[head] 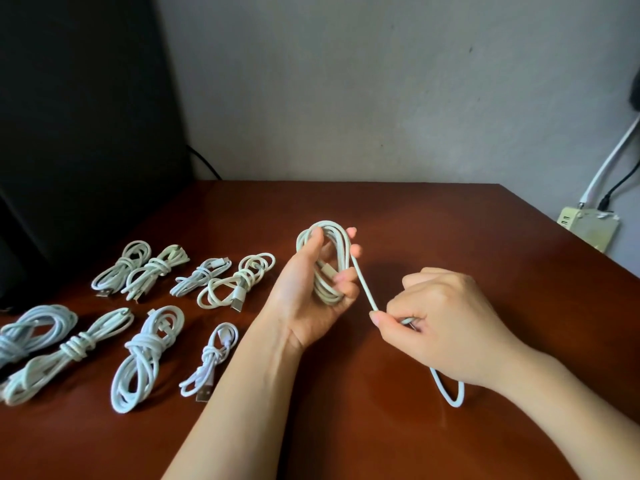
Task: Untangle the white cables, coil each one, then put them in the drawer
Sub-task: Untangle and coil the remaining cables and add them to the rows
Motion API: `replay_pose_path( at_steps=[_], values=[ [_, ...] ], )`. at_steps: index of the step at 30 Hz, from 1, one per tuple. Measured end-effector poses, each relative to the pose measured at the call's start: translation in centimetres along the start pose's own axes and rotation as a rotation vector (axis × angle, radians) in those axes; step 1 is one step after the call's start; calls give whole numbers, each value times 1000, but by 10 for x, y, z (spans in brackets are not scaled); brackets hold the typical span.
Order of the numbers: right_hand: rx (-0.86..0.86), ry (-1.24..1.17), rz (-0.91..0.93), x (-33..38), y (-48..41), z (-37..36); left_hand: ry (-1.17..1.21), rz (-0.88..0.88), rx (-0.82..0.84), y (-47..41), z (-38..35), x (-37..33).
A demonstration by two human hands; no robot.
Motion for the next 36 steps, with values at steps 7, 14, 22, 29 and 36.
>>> replay_pose_path(
  at_steps=[7, 14, 22, 29, 36],
  values=[
    [75, 40, 0, -1, 2, -5, -241, -30, -23, -2, 1, 1],
    [244, -77, -92, -6, 2, -3, -184, -120, 4, -4, 2, -4],
    [296, -110, -299, -22, 2, 9, 102, -213, -15, -6, 12, -15],
    [200, 16, -398, -27, 3, 13, 21, -212, 4, -4, 8, -15],
    [49, 147, -377, -38, 2, 20, 134, -171, 33, 0, 0, -12]
  ],
)
Point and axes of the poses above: each hand's wrist, its own y-axis away from the middle knuckle, its own z-axis out of the back of the hand, x = y × z, the point moved 2 cm from there along -y, towards the middle knuckle, and after that the axes turned 2 degrees about y, right-handed, at the moved point
